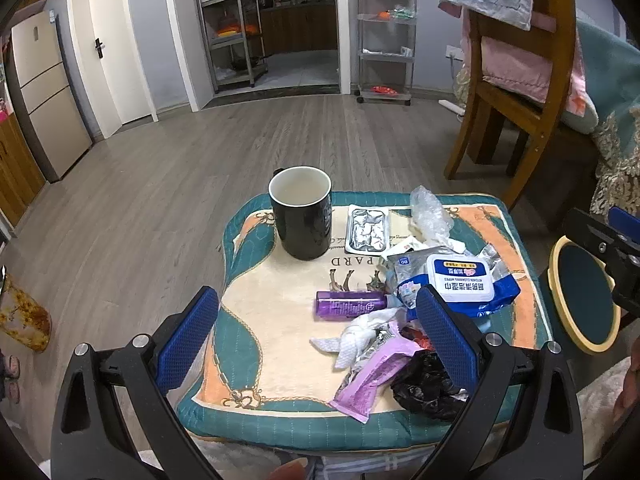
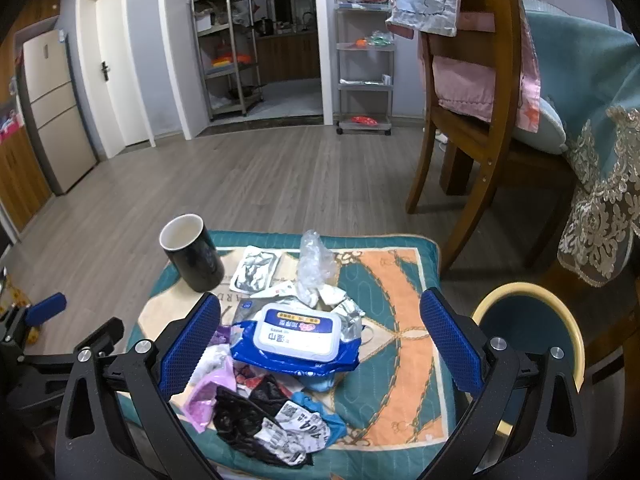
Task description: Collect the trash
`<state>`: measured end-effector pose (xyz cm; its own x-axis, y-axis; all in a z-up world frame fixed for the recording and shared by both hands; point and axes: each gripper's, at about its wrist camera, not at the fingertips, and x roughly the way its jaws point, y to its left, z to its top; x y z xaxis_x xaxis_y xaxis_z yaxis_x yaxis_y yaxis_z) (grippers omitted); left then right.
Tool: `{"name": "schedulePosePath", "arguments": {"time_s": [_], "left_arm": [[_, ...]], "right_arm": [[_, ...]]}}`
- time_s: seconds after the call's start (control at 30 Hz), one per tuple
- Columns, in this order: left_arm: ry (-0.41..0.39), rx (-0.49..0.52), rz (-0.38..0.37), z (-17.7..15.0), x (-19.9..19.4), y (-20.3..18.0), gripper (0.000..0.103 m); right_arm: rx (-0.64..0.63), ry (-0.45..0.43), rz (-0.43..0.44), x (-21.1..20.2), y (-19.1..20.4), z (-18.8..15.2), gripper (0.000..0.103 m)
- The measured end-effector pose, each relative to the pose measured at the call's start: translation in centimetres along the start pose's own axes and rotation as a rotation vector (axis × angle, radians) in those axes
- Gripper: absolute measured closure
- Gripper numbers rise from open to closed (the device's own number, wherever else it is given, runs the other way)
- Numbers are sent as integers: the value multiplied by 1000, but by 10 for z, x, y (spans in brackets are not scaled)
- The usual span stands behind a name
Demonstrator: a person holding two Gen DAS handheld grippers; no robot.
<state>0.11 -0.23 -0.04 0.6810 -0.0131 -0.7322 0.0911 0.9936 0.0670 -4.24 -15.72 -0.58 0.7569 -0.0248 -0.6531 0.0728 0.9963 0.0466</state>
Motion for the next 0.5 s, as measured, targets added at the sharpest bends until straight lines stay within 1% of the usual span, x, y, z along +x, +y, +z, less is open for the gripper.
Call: {"name": "schedulePosePath", "arguments": {"time_s": [0.1, 0.17, 0.23, 0.27, 0.3, 0.33, 0.37, 0.4, 0.43, 0.5], "left_arm": [[-11, 3, -6, 0, -3, 0, 6], [-47, -8, -9, 4, -9, 2, 6], [-69, -16, -39, 11, -14, 4, 6], [-82, -12, -40, 15, -16, 4, 6], [-97, 1, -24, 19, -17, 4, 6], [-106, 15, -7, 24, -18, 3, 6], [-110, 22, -17, 30, -19, 3, 6], [-121, 21, -44, 35, -19, 4, 6], [-129, 18, -57, 39, -20, 4, 6], [-156, 17, -73, 57, -17, 6, 6]], "right_arm": [[15, -4, -3, 0, -4, 5, 4], [36, -11, 10, -1, -10, 10, 4], [46, -21, 7, -1, -15, 15, 4], [47, -29, 1, -2, -18, 18, 4], [46, -34, 0, -2, -20, 22, 4], [48, -50, 8, -2, -23, 27, 4], [47, -79, 20, -3, -27, 31, 4], [44, -108, 25, -3, -30, 35, 4], [39, -126, 35, -2, -32, 38, 4], [14, -146, 76, 4, -33, 46, 4]]}}
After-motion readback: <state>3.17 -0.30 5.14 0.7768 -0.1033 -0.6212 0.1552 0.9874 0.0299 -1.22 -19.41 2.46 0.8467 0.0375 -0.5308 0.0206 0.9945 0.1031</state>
